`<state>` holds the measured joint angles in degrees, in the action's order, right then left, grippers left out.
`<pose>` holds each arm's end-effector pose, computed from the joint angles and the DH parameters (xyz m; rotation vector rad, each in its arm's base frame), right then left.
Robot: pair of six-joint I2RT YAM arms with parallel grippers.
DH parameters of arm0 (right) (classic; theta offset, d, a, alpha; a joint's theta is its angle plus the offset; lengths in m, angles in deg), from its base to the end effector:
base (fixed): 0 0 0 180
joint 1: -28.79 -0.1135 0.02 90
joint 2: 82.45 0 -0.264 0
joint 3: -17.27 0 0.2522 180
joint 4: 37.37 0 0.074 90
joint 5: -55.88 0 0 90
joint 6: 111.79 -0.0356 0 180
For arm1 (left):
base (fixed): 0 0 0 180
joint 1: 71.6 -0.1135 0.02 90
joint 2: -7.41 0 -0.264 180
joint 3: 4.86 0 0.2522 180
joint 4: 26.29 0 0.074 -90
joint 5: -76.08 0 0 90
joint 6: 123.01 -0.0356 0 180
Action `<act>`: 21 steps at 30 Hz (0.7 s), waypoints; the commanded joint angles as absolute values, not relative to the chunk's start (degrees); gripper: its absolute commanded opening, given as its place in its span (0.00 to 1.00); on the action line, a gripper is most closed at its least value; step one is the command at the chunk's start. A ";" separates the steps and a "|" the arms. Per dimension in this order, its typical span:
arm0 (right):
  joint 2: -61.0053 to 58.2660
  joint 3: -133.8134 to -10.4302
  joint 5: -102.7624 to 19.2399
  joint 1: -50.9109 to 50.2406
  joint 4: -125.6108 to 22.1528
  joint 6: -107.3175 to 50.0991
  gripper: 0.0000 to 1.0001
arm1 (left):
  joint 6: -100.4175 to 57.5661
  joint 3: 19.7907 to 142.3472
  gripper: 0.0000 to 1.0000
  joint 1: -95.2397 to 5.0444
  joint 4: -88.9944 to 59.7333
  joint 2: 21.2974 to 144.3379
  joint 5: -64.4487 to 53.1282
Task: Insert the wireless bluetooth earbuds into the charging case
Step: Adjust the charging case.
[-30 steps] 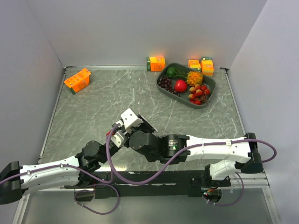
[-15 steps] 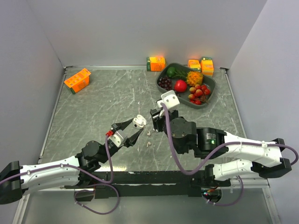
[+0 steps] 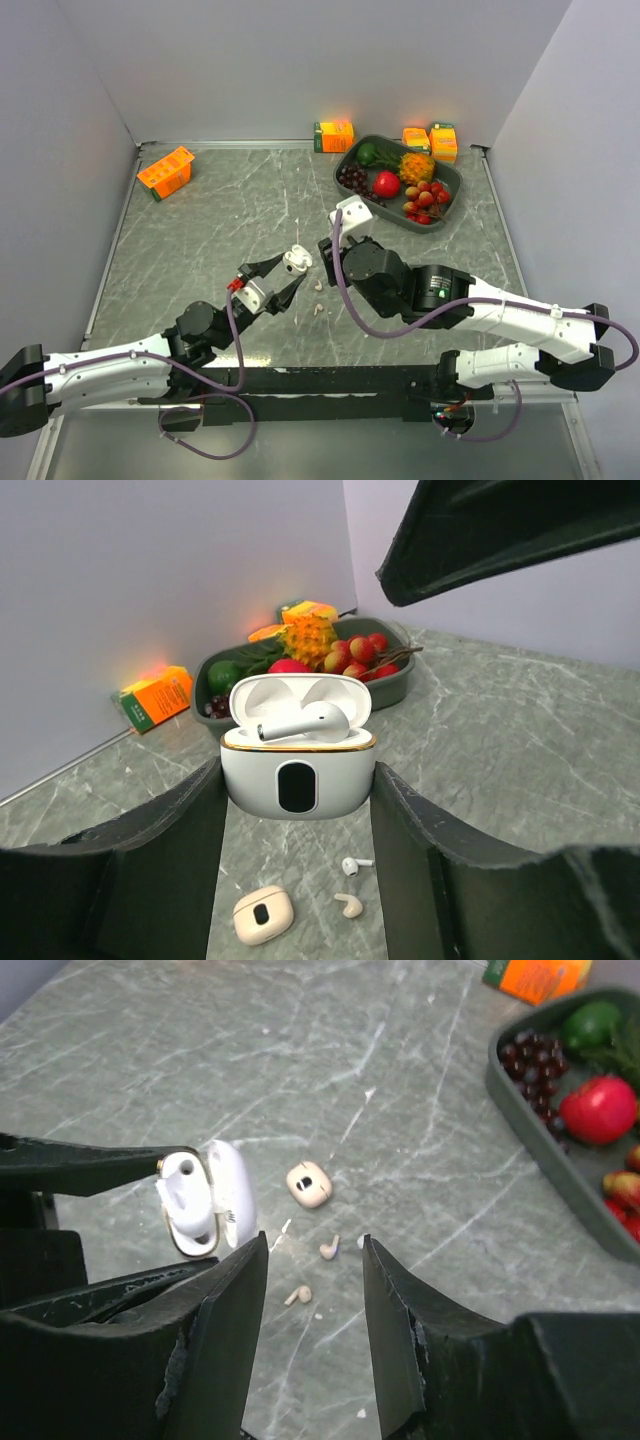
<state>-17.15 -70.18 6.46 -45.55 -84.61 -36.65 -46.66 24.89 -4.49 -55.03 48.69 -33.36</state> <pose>0.0857 0.2198 0.4056 -0.5437 1.8344 0.3414 0.0776 -0.1534 0.2691 0.6009 1.1644 -0.5835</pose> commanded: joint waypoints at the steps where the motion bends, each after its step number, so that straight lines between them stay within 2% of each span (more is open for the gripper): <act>1: -18.64 -70.76 3.68 -40.04 -88.74 -45.15 0.51 | -45.05 27.44 0.01 -4.62 -52.90 51.61 -37.46; 5: -22.06 -65.24 1.12 -33.97 -88.93 -48.33 0.51 | -41.36 34.10 0.01 -7.52 -39.62 58.02 -40.46; 14: -24.53 -59.16 1.04 -32.73 -87.35 -50.45 0.51 | -40.65 34.48 0.01 -10.60 -38.10 64.36 -38.89; 21: -25.93 -57.22 2.35 -32.38 -87.78 -50.01 0.51 | -39.77 42.20 0.01 -11.22 -27.93 78.93 -36.95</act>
